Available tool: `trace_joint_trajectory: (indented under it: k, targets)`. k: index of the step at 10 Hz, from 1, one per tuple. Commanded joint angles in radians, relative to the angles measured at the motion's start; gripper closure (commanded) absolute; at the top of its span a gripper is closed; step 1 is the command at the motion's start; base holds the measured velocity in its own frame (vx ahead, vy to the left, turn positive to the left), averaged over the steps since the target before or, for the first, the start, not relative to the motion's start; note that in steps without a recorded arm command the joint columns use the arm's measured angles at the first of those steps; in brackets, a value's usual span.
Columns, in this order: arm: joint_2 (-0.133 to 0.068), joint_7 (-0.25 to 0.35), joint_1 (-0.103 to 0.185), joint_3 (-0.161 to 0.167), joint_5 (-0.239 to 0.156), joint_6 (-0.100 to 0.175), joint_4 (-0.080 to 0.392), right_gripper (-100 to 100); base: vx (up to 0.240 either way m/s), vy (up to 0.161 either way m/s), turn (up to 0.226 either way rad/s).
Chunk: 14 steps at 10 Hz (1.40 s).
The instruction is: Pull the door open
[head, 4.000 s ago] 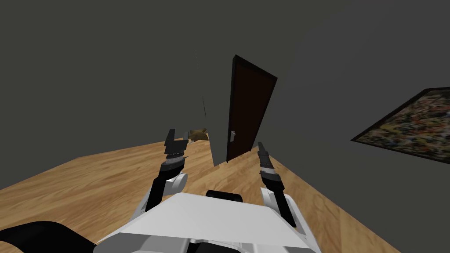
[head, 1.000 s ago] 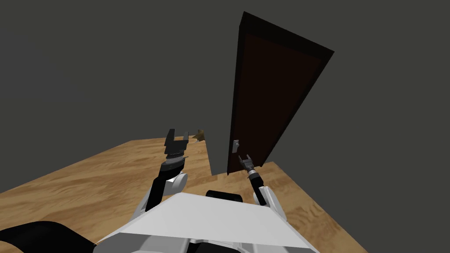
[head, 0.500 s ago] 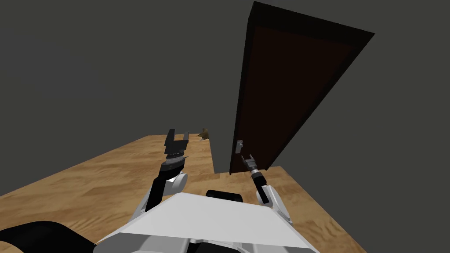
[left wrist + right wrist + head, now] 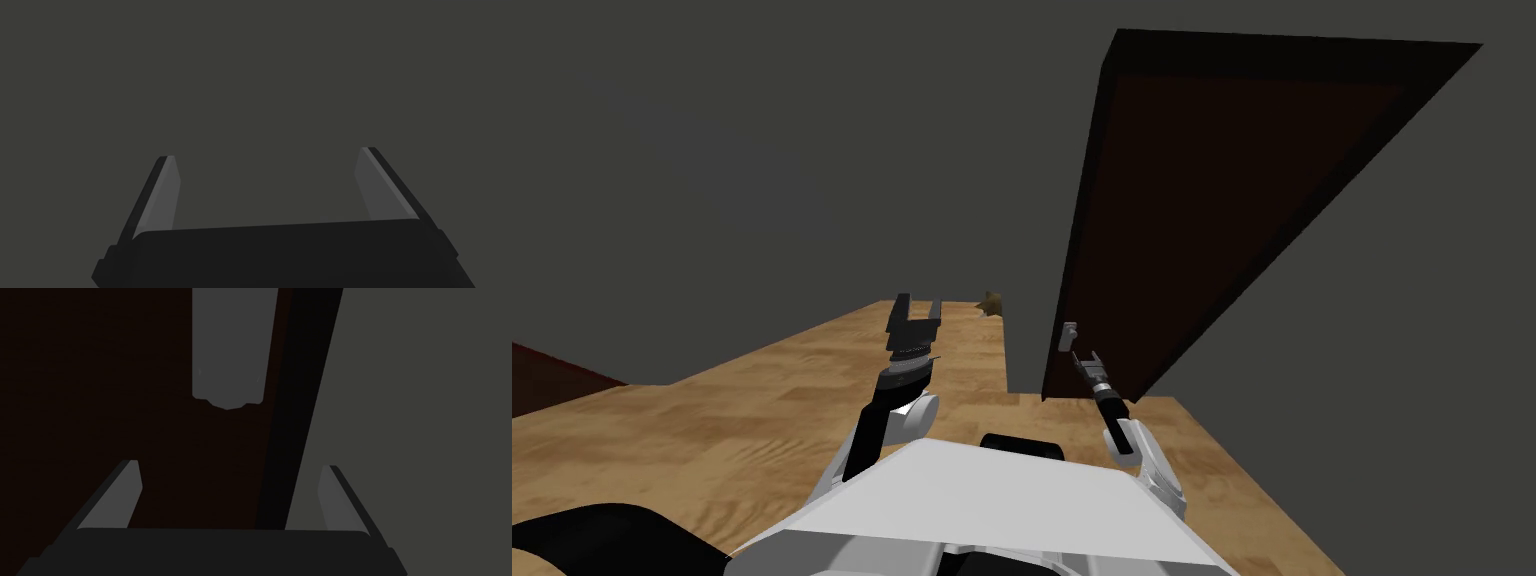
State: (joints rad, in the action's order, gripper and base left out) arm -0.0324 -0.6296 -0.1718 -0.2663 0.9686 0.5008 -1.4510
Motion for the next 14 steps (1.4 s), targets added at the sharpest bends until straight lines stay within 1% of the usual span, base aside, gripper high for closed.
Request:
trace_joint_trajectory:
  k: [1, 5, 6, 8, 9, 10, 11, 12, 13, 14]
  targets:
    - [-0.006, -0.018, 0.025, -0.03, -0.018, -0.006, 0.028, -100, 0.011, 0.002, 0.229]
    - [-0.013, -0.055, 0.075, -0.101, -0.063, -0.024, 0.081, -100, 0.023, -0.007, 0.191]
    - [-0.013, -0.072, 0.098, -0.135, -0.084, -0.033, 0.106, -100, 0.037, -0.014, 0.349]
    - [-0.01, -0.088, 0.119, -0.165, -0.104, -0.041, 0.129, -100, 0.038, -0.036, 0.216]
    - [-0.006, -0.102, 0.137, -0.191, -0.12, -0.047, 0.148, -100, 0.046, -0.041, 0.267]
    - [-0.003, -0.108, 0.145, -0.202, -0.127, -0.05, 0.157, -100, 0.046, -0.038, 0.174]
    - [0.002, -0.117, 0.157, -0.22, -0.138, -0.055, 0.17, -100, 0.049, -0.031, 0.14]
    - [0.001, -0.113, 0.151, -0.211, -0.132, -0.05, 0.165, -100, 0.024, -0.017, 0.029]
    - [0.001, -0.113, 0.151, -0.211, -0.132, -0.05, 0.165, 100, -0.003, 0.002, -0.026]
    - [0.001, -0.113, 0.151, -0.211, -0.132, -0.05, 0.165, 100, -0.009, 0.008, -0.004]
